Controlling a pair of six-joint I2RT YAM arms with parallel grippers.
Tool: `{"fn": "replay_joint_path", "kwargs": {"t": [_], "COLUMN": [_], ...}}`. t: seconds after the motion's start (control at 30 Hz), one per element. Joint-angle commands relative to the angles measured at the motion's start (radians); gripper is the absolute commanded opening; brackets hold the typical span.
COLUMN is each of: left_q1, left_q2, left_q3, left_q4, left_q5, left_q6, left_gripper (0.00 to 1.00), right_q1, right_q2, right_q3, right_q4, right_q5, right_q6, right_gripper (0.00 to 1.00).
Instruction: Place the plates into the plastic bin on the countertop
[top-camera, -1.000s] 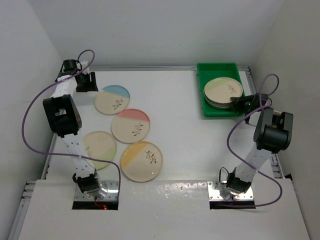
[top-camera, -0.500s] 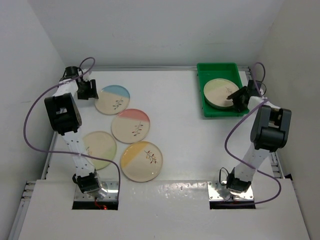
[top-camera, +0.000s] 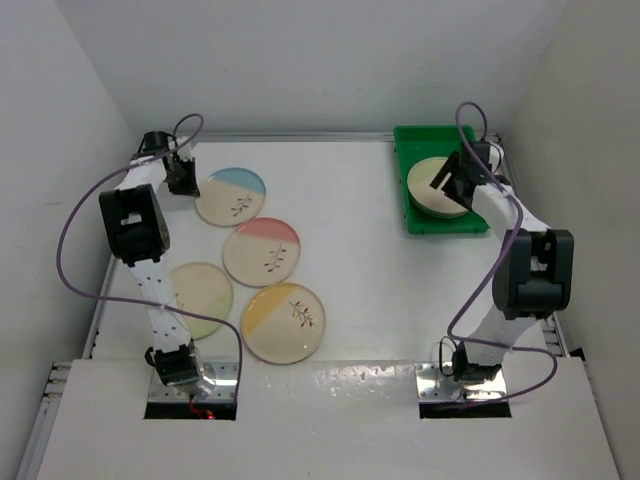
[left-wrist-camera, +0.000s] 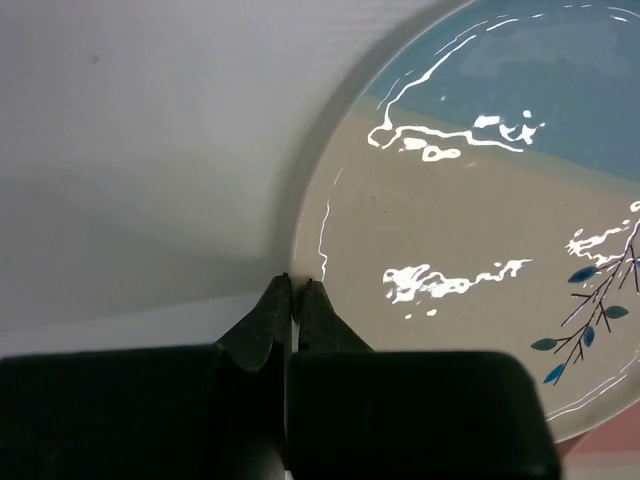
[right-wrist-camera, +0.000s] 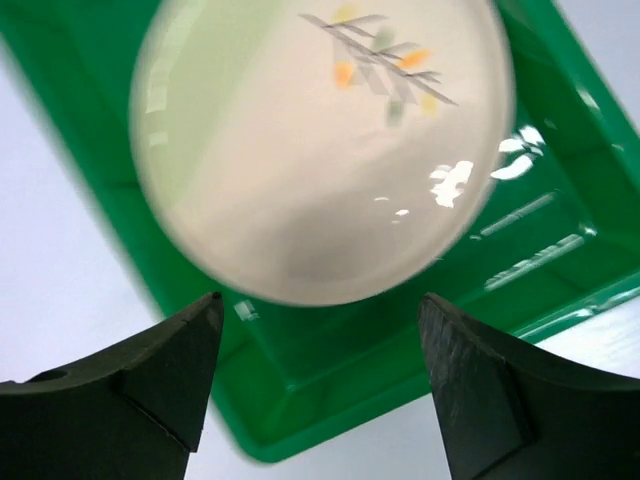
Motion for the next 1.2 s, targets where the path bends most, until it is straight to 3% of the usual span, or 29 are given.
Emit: {"fn": "replay_joint_path", "kwargs": {"t": [0.0,0.03,0.13,0.17,0.27,0.33,0.43,0.47,0.53,0.67,0.83,0.93,1.17], "left_q1": [-0.057,-0.057,-0.095,-0.108,-0.174,-0.224,-0.287,-0.315,-0.338,-0.361,-0.370,-0.370,-0.370], "left_q2": [0.088,0.088,0.041,0.025,-0.028,-0.077,-0.130,-0.139,-0.148,-0.148,-0.139,-0.139,-0.130], "left_q3": [0.012,0.044,0.081,0.107,0.149,0.149,0.120,0.098,0.083,0.074,0.084,0.084,0.074], "left_q4": [-0.064,-0.064,-0.020,0.003,0.003,0.003,0.003,0.003,0.003,0.003,0.012,0.012,0.012], "left_q5": [0.079,0.079,0.090,0.102,0.102,0.125,0.146,0.146,0.146,0.168,0.188,0.220,0.326], "left_q6": [0.003,-0.011,-0.020,-0.011,0.062,0.127,0.188,0.199,0.214,0.225,0.225,0.234,0.305], "left_gripper": [0.00,0.00,0.00,0.00,0.00,0.00,0.00,0.00,0.00,0.00,0.00,0.00,0.00], "right_q1": [0.047,0.139,0.239,0.251,0.298,0.343,0.373,0.375,0.378,0.366,0.340,0.330,0.330], "right_q2": [-0.075,-0.072,-0.016,0.068,0.245,0.343,0.464,0.497,0.541,0.613,0.638,0.624,0.667], "right_q3": [-0.012,-0.017,0.020,0.090,0.267,0.374,0.459,0.462,0.459,0.445,0.375,0.299,0.304], "right_q4": [0.124,0.144,0.210,0.207,0.170,0.129,0.147,0.250,0.300,0.363,0.446,0.485,0.488], "right_q5": [-0.034,-0.063,-0.226,-0.409,-0.660,-0.709,-0.740,-0.777,-0.795,-0.748,-0.751,-0.725,-0.747], "right_q6": [-0.087,-0.132,-0.191,-0.194,-0.154,-0.128,-0.062,-0.014,0.051,0.128,0.246,0.260,0.269], "right_gripper": [0.78,0.80,0.83,0.83,0.83,0.83,0.83,0.83,0.83,0.83,0.82,0.82,0.82]}}
